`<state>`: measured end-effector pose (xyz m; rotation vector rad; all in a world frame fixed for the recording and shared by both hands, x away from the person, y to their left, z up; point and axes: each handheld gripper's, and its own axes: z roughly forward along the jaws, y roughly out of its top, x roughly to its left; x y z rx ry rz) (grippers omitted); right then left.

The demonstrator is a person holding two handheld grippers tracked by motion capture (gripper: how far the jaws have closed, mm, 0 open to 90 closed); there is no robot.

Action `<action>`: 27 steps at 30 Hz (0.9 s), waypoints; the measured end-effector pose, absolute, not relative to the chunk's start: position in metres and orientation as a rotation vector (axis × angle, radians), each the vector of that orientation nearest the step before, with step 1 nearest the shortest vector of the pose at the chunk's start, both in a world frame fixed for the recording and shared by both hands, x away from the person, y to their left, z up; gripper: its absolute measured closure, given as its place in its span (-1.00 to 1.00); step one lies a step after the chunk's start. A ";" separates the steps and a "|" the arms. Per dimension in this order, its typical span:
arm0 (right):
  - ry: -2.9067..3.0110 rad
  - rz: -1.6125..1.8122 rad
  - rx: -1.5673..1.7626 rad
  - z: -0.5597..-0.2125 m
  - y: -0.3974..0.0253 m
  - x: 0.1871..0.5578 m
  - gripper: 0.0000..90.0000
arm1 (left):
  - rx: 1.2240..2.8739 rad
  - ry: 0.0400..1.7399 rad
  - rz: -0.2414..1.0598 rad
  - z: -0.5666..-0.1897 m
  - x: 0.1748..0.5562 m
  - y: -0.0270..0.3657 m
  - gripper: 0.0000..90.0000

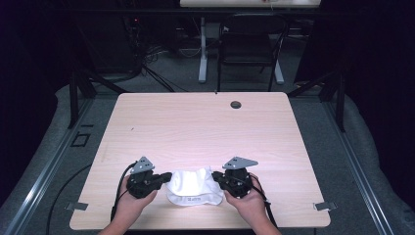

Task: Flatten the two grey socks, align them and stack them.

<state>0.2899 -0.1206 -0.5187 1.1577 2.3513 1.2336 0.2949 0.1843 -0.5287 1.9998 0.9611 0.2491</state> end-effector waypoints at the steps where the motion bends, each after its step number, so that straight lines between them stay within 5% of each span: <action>1: 2.356 1.234 1.158 -0.520 -0.121 0.289 0.92 | 2.000 0.958 0.241 -0.529 0.294 0.185 0.99; 27: 2.408 1.204 1.229 -0.539 -0.130 0.283 0.92 | 2.060 0.956 0.212 -0.549 0.288 0.182 0.99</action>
